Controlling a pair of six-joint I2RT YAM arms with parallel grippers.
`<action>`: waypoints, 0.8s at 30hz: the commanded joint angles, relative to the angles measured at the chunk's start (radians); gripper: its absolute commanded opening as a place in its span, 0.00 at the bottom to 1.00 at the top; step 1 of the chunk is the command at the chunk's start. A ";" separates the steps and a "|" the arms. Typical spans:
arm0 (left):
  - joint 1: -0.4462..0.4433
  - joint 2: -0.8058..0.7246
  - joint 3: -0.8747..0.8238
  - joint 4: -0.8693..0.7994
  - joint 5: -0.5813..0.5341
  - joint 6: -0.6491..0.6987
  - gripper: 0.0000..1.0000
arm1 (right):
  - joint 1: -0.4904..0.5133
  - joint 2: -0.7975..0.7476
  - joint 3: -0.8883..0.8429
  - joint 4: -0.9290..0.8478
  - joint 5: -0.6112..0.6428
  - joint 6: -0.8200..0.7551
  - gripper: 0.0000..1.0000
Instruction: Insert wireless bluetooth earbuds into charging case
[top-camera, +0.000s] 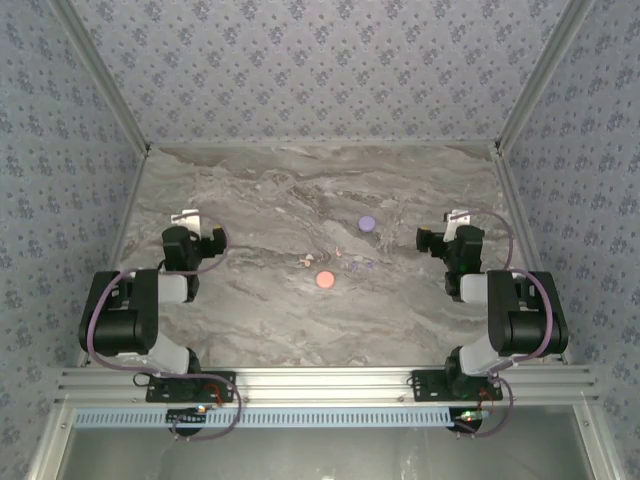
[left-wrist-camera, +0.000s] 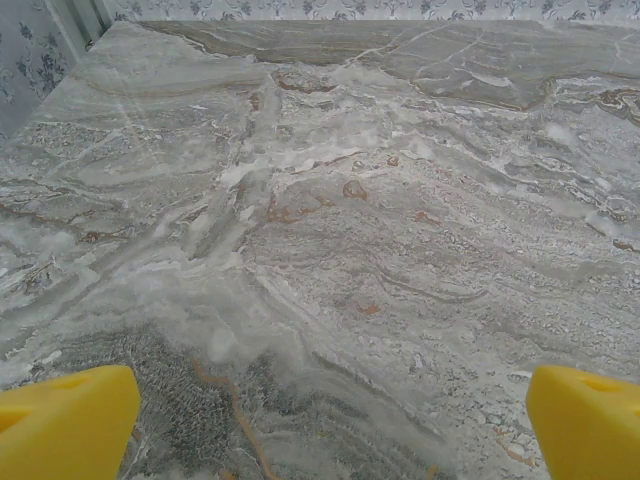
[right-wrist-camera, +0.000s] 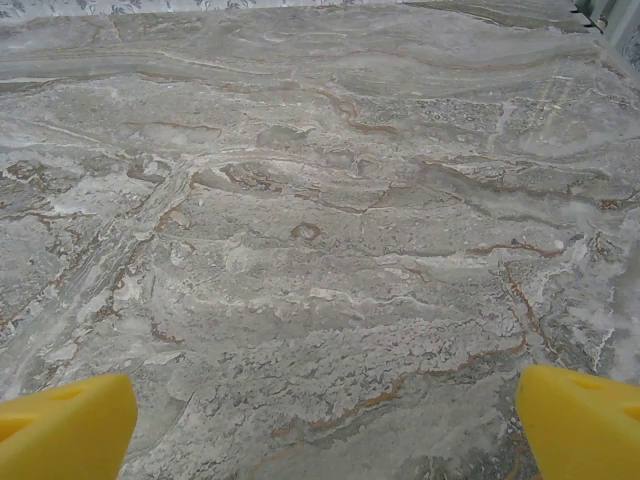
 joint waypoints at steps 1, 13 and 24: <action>0.000 0.005 0.018 -0.001 -0.008 -0.012 0.99 | 0.005 0.008 0.007 0.017 0.018 -0.016 1.00; 0.000 0.005 0.018 -0.001 -0.008 -0.014 0.99 | 0.004 0.007 0.006 0.017 0.019 -0.015 1.00; 0.000 -0.001 0.020 -0.005 -0.003 -0.011 0.99 | 0.005 0.003 0.001 0.025 0.021 -0.015 1.00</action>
